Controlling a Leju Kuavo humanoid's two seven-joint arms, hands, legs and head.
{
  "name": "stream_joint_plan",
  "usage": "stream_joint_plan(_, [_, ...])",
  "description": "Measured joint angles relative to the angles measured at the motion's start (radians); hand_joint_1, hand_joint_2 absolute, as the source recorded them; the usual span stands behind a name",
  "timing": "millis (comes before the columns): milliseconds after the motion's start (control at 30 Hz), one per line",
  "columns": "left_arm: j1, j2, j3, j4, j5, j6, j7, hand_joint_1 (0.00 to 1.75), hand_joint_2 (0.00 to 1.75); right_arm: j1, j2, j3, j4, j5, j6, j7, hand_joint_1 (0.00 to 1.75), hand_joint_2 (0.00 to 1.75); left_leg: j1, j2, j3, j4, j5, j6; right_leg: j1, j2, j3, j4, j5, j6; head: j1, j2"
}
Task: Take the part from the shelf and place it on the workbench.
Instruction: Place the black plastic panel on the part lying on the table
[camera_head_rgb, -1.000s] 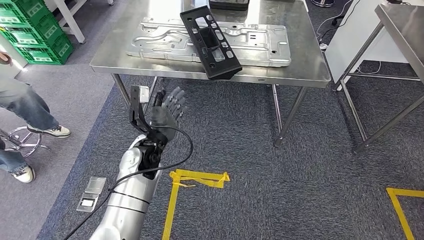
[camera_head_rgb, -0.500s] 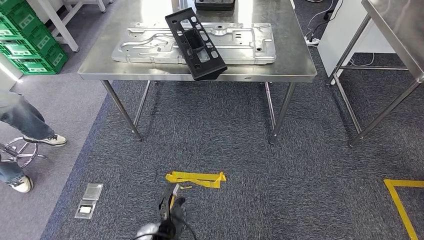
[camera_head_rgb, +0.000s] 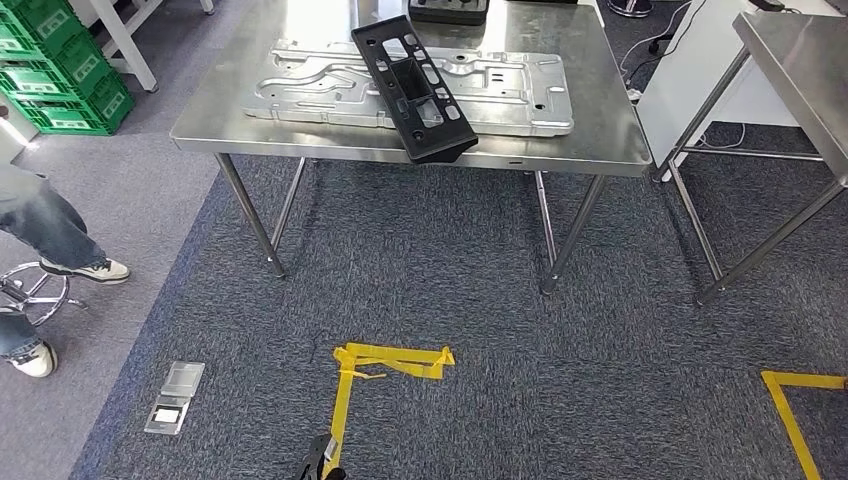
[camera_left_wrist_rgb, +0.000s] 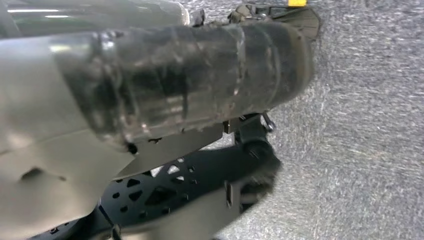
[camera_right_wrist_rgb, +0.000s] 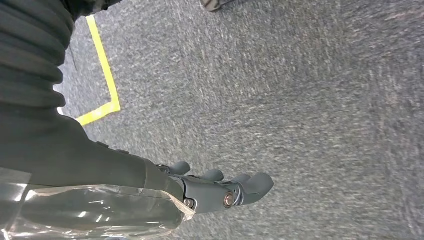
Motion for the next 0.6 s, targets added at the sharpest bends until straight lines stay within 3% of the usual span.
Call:
stream_joint_plan(33, [-0.003,-0.001,0.004,0.007,0.002,0.000,-0.002,0.00,0.00,0.001,0.001,-0.004,0.001,-0.001,0.000,0.000,0.00,1.75,-0.001,-0.001,-0.001,0.000,0.001,0.001,0.000,0.000,-0.009,0.025,-0.004,0.000,0.000,0.000])
stream_joint_plan(67, [-0.006,-0.002,0.008,0.013,0.005,0.000,-0.004,0.00,0.00,0.002,0.001,-0.008,0.002,-0.001,0.000,0.000,0.00,1.31,-0.002,-0.001,-0.002,0.001,0.002,0.000,0.000,-0.001,0.004,0.006,0.012,-0.002,0.000,0.000])
stream_joint_plan(167, [-0.016,-0.003,0.018,0.024,0.015,-0.002,-0.029,0.00,0.00,-0.001,0.001,-0.021,0.002,-0.004,0.008,-0.001,0.00,0.00,-0.006,-0.004,-0.003,0.006,0.004,-0.005,0.002,-0.002,0.120,-0.200,0.098,-0.016,0.001,0.000])
stream_joint_plan(233, [-0.024,0.000,0.028,0.027,0.021,-0.007,-0.056,0.00,0.00,-0.004,-0.002,-0.027,0.002,-0.008,0.016,-0.004,0.00,0.00,-0.011,-0.007,-0.005,0.010,0.005,-0.013,0.006,-0.006,0.161,-0.276,0.120,-0.026,-0.001,0.000])
stream_joint_plan(267, [-0.027,0.002,0.032,0.028,0.024,-0.010,-0.068,0.00,0.00,-0.004,-0.003,-0.029,0.003,-0.010,0.020,-0.007,0.00,0.44,-0.012,-0.009,-0.006,0.011,0.005,-0.018,0.007,-0.007,0.163,-0.283,0.121,-0.031,-0.002,0.000])
stream_joint_plan(333, [-0.032,0.014,0.038,0.031,0.030,-0.015,-0.088,0.00,0.00,-0.003,-0.006,-0.036,0.003,-0.013,0.026,-0.014,0.00,0.44,-0.010,-0.012,-0.006,0.014,0.002,-0.029,0.004,-0.013,0.165,-0.287,0.128,-0.041,-0.004,0.000])
stream_joint_plan(367, [-0.033,0.021,0.041,0.034,0.033,-0.019,-0.096,0.00,0.00,-0.003,-0.007,-0.040,0.003,-0.014,0.028,-0.018,0.00,0.44,-0.009,-0.012,-0.012,0.033,-0.015,-0.036,0.002,-0.014,0.166,-0.291,0.132,-0.047,-0.005,0.000])
stream_joint_plan(400, [-0.034,0.028,0.044,0.038,0.037,-0.023,-0.103,0.00,0.00,-0.003,-0.008,-0.043,0.003,-0.016,0.030,-0.020,0.00,0.00,-0.006,-0.011,-0.025,0.071,-0.044,-0.042,-0.001,-0.015,0.166,-0.296,0.137,-0.052,-0.006,0.000])
stream_joint_plan(500, [-0.039,0.037,0.051,0.042,0.049,-0.029,-0.110,0.00,0.00,-0.002,-0.009,-0.050,0.005,-0.034,0.043,-0.019,0.00,0.00,0.005,-0.008,-0.086,0.261,-0.152,-0.056,-0.001,-0.010,0.160,-0.297,0.142,-0.057,-0.009,0.000])
stream_joint_plan(533, [-0.040,0.037,0.054,0.043,0.052,-0.028,-0.111,0.00,0.00,-0.001,-0.009,-0.053,0.006,-0.042,0.047,-0.017,0.00,0.00,0.007,-0.008,-0.089,0.295,-0.162,-0.060,-0.002,-0.006,0.159,-0.297,0.143,-0.056,-0.009,0.000])
stream_joint_plan(567, [-0.041,0.038,0.057,0.044,0.055,-0.027,-0.113,0.00,0.00,0.000,-0.009,-0.057,0.007,-0.048,0.050,-0.013,0.00,0.00,0.010,-0.008,-0.075,0.290,-0.153,-0.061,-0.002,0.000,0.158,-0.296,0.143,-0.055,-0.010,0.000])
stream_joint_plan(600, [-0.041,0.039,0.061,0.046,0.057,-0.024,-0.116,0.00,0.00,0.000,-0.008,-0.061,0.007,-0.051,0.051,-0.010,0.00,0.00,0.012,-0.010,-0.046,0.246,-0.126,-0.062,-0.003,0.008,0.158,-0.295,0.144,-0.053,-0.010,0.000])
